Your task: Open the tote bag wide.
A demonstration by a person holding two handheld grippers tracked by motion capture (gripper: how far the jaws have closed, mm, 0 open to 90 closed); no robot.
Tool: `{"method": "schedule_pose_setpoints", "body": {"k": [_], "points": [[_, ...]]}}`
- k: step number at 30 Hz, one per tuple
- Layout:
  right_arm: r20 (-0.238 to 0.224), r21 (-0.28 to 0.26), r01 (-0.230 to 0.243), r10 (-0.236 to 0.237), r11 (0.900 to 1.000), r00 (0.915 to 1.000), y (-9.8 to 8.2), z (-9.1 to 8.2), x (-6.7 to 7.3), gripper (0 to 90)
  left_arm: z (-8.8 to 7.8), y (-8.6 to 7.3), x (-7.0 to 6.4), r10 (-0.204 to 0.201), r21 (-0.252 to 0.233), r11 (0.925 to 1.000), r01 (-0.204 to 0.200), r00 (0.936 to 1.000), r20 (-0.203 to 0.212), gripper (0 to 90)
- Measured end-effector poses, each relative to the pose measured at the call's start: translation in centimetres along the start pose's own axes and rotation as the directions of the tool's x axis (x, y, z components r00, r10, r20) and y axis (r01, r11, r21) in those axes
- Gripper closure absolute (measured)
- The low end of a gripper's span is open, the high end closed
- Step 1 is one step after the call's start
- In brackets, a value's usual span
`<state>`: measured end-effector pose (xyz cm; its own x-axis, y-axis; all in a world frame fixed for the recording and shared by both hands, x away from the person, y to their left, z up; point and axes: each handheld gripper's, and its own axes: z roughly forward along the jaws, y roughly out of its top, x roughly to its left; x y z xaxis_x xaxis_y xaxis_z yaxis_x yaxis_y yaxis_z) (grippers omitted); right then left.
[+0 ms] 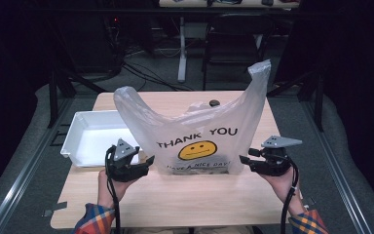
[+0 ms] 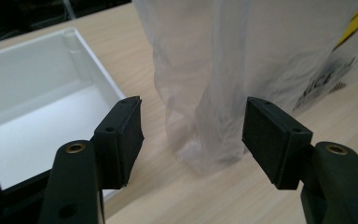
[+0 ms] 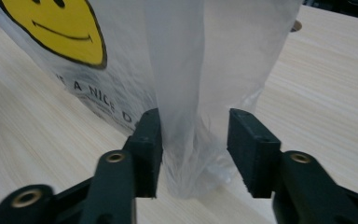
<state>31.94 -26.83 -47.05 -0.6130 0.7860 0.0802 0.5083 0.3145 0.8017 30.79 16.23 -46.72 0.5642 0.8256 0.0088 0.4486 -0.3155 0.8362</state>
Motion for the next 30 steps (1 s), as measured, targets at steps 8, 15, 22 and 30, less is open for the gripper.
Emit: {"method": "schedule_pose_setpoints", "body": {"k": [8,15,22,30], "points": [[-0.009,0.000,-0.017,0.017,1.000,0.9998,0.7,1.1,-0.3,72.7,1.9,0.4,-0.3,0.023,-0.004,0.9997,-0.023,0.9996,-0.014,59.1],[0.006,0.008,-0.036,0.036,0.999,0.9993,0.7,1.8,-0.8,84.8,3.5,0.3,-0.2,0.038,0.020,0.9991,-0.038,0.9993,0.007,73.0],[0.008,0.024,-0.059,0.059,0.998,0.9982,0.5,2.4,-1.4,86.6,4.9,0.2,-0.1,0.037,0.047,0.9982,-0.038,0.9991,0.020,80.9],[0.012,0.107,-0.074,0.073,0.991,0.9973,-0.3,3.8,-2.0,87.5,6.4,-0.2,-0.2,0.042,0.110,0.9928,-0.047,0.9977,0.054,82.3]]}}
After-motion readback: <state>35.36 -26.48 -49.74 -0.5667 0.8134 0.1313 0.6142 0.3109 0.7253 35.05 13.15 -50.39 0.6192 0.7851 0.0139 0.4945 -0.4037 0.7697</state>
